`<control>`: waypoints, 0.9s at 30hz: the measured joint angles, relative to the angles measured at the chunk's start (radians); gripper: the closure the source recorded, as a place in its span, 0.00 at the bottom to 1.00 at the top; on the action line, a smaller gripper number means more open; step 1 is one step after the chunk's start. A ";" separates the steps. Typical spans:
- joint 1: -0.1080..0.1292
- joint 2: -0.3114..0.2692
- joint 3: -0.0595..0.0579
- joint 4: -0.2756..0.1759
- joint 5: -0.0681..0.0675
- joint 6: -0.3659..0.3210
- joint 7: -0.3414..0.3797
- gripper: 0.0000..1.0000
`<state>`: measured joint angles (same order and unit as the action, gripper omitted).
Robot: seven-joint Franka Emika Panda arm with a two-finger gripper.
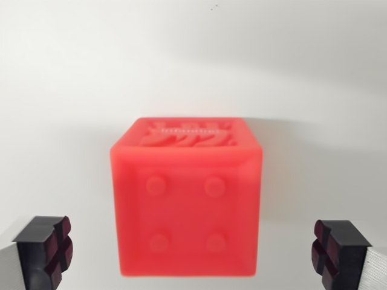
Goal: Destack cube
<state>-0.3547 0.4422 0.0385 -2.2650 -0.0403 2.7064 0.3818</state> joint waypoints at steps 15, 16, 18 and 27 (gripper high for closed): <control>-0.003 -0.138 0.006 -0.016 0.012 -0.119 -0.009 0.00; -0.003 -0.148 0.006 -0.016 0.014 -0.129 -0.010 0.00; -0.003 -0.167 0.006 -0.016 0.015 -0.148 -0.011 0.00; -0.003 -0.250 0.006 -0.012 0.023 -0.235 -0.016 0.00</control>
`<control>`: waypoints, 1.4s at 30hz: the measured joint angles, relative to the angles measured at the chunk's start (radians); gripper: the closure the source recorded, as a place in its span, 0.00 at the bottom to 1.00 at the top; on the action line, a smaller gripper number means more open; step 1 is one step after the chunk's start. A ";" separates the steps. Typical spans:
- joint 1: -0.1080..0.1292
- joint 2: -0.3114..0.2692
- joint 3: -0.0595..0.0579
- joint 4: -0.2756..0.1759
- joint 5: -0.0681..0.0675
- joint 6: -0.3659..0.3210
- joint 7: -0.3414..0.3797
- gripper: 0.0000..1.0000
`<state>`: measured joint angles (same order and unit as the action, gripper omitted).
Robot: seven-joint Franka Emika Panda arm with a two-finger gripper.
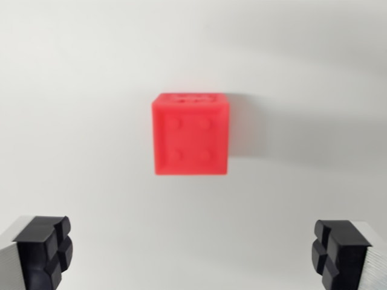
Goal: Destack cube
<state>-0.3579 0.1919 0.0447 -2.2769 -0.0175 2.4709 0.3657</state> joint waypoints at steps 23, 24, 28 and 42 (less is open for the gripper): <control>0.000 -0.150 0.000 0.064 0.011 -0.213 -0.009 0.00; 0.000 -0.155 0.000 0.068 0.011 -0.222 -0.009 0.00; 0.000 -0.174 0.000 0.085 0.012 -0.258 -0.010 0.00; 0.000 -0.207 0.000 0.125 0.013 -0.332 -0.012 0.00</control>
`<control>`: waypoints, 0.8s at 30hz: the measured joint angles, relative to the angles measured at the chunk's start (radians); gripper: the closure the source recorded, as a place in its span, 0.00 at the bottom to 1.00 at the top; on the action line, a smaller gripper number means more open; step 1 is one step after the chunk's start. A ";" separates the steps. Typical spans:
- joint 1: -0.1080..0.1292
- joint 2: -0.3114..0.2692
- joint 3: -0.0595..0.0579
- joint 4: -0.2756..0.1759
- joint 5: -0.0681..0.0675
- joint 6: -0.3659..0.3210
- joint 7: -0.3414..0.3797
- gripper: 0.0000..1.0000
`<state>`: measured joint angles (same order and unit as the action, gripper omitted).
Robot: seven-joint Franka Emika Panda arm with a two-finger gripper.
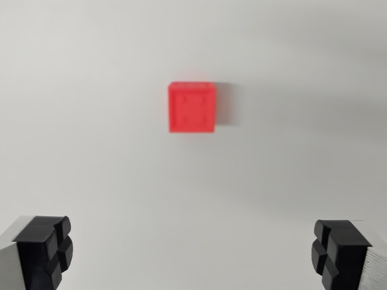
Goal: Destack cube
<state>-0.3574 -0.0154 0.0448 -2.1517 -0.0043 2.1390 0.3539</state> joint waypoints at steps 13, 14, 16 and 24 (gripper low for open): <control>0.000 -0.006 0.000 0.008 0.000 -0.016 0.000 0.00; 0.000 -0.006 0.000 0.008 0.000 -0.016 0.000 0.00; 0.000 -0.006 0.000 0.008 0.000 -0.016 0.000 0.00; 0.000 -0.006 0.000 0.008 0.000 -0.016 0.000 0.00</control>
